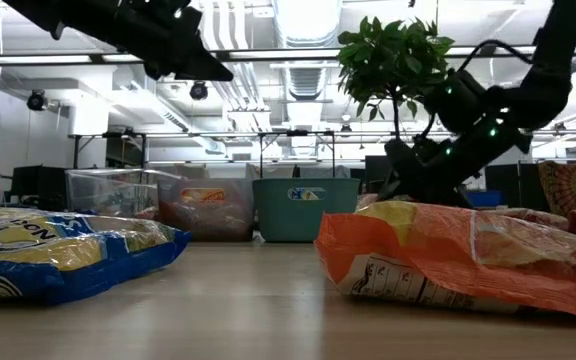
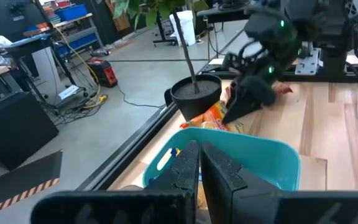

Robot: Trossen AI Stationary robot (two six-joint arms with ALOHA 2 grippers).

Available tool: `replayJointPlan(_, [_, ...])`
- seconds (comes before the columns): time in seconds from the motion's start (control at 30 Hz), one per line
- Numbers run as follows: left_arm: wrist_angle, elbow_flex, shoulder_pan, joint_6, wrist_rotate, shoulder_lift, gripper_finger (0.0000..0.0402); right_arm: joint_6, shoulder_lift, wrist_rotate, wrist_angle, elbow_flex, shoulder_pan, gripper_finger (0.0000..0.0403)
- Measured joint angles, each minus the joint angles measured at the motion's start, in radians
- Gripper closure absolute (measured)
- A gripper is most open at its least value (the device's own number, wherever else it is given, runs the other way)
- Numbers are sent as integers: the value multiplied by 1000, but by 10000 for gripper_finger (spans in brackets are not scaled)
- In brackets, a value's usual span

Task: Sort Maruchan noodles
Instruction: Put the orange noodle pack into the black bin

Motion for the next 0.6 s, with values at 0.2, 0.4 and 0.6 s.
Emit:
replayJointPlan(0.2, [0, 3, 0, -7, 0, 0, 402, -3, 165, 3, 175, 38, 27, 79])
replayJointPlan(0.4, [4, 3, 0, -15, 1, 0, 402, -19, 217, 0, 175, 91, 43, 126])
replayJointPlan(0.6, [12, 3, 0, -31, 1, 0, 402, -21, 202, -11, 165, 86, 45, 253])
